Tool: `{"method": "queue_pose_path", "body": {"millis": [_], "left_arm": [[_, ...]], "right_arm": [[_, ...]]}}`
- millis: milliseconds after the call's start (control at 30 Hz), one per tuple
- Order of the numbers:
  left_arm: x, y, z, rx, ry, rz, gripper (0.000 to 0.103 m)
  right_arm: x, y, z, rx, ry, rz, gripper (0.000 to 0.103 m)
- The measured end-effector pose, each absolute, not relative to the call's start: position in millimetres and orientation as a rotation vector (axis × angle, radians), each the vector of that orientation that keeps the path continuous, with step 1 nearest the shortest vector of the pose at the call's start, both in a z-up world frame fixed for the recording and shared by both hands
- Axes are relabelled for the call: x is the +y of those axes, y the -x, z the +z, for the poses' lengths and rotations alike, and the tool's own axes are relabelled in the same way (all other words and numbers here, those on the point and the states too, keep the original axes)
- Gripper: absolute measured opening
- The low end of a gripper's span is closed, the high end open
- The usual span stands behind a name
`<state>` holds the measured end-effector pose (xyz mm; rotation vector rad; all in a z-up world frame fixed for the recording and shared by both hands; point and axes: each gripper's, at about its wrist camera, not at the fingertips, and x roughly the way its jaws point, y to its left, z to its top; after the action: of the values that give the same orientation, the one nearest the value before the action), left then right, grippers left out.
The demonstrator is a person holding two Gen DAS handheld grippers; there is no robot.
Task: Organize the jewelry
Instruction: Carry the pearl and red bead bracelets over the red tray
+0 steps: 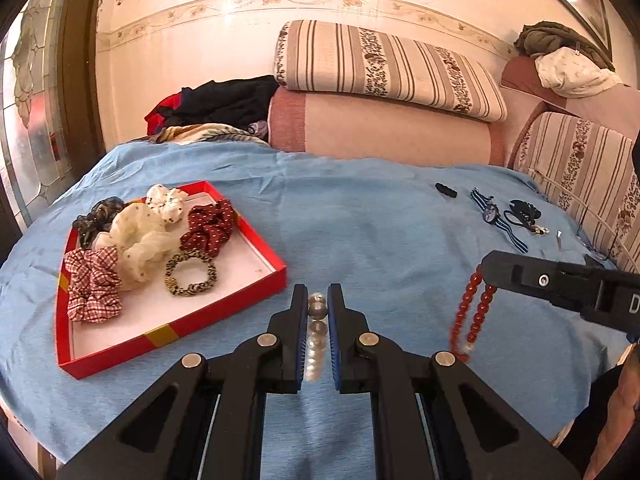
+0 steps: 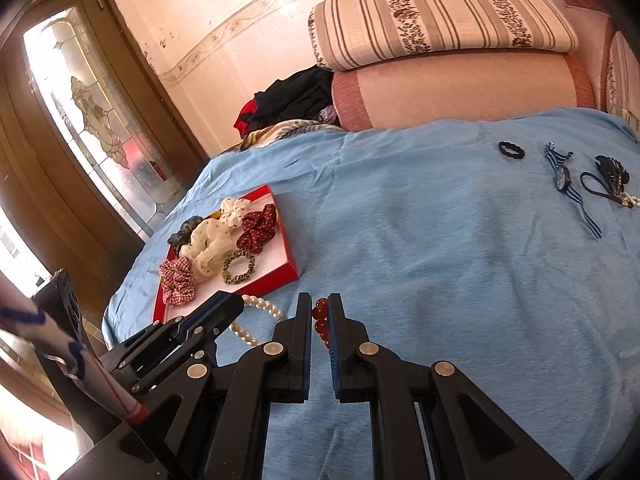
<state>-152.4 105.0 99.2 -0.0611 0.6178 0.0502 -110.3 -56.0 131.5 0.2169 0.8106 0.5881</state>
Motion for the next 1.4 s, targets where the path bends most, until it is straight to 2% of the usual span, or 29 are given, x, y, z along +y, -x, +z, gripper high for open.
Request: {"method": "queue_pose_path", "body": {"millis": [600, 1033, 1400], "left_arm": [[163.5, 165.5, 103.4, 0.599, 0.128, 0.149, 0.009], [247.8, 162.0, 121.2, 0.552, 0.239, 0.291, 0.009], [306.7, 152.7, 102.7, 0.612, 0.343, 0.384, 0.009]], "right_arm": [[11.9, 103.9, 139.8, 0.824, -0.154, 0.692, 0.008], [77.3, 83.3, 164.6, 0.791, -0.127, 0.785, 0.008], [138.9, 61.7, 157.5, 0.833, -0.110, 0.857, 0.008]]}}
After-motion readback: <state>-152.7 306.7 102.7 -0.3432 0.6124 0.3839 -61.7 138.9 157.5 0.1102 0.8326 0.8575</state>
